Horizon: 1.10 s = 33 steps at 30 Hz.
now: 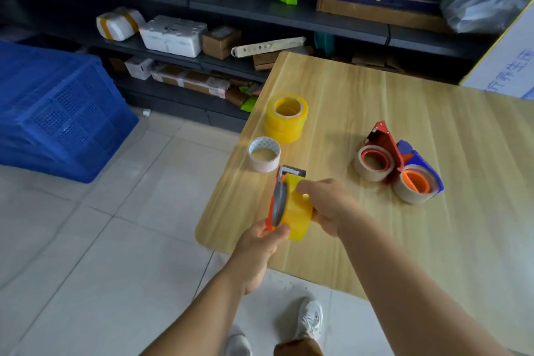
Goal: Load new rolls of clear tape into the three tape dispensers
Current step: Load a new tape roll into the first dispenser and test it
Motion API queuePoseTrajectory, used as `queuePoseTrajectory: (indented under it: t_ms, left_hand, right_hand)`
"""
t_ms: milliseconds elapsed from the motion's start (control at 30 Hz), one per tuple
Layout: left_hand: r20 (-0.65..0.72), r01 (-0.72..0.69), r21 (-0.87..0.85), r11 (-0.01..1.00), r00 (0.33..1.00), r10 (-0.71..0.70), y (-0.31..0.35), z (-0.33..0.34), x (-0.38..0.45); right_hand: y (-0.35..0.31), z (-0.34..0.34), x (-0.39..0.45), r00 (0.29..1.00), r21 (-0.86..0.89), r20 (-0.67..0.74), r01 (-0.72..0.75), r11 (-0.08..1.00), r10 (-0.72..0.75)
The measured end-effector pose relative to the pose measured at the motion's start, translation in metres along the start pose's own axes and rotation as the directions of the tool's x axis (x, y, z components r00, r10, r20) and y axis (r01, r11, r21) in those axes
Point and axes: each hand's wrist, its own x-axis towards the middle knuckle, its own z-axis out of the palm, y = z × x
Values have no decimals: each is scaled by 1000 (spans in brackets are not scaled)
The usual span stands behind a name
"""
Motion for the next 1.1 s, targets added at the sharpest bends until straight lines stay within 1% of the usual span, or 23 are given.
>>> queuePoseTrajectory:
  t_ms: [100,200,367,533,733,933,1100]
  left_hand:
    - [-19,39,-31,999,999,-40,-3,-9,-10]
    - [-73,66,-62,996,995,-70,-6,-19,-17]
    - [-153,118,-129,985,979,-138,-8,-33,-22]
    - [-178,132,-142,981,972,-156,-12,-48,-22]
    - [-213,117,-209,971,964,-162,-12,-63,-17]
    - [-229,117,-243,963,958,-174,-6,-68,-8]
    - [-200,109,-247,963,967,-160,-9,-69,-10]
  right_hand:
    - [10,7,-7,999,55,33,-15,998,13]
    - [19,17,-12,996,136,82,-32,990,21]
    - [32,36,-12,994,205,104,-57,977,36]
    - [39,52,-7,990,223,137,-66,973,35]
    - [39,69,1,987,240,160,-73,968,34]
    - [31,77,10,988,226,150,-74,971,41]
    - [32,78,14,989,193,140,-74,978,47]
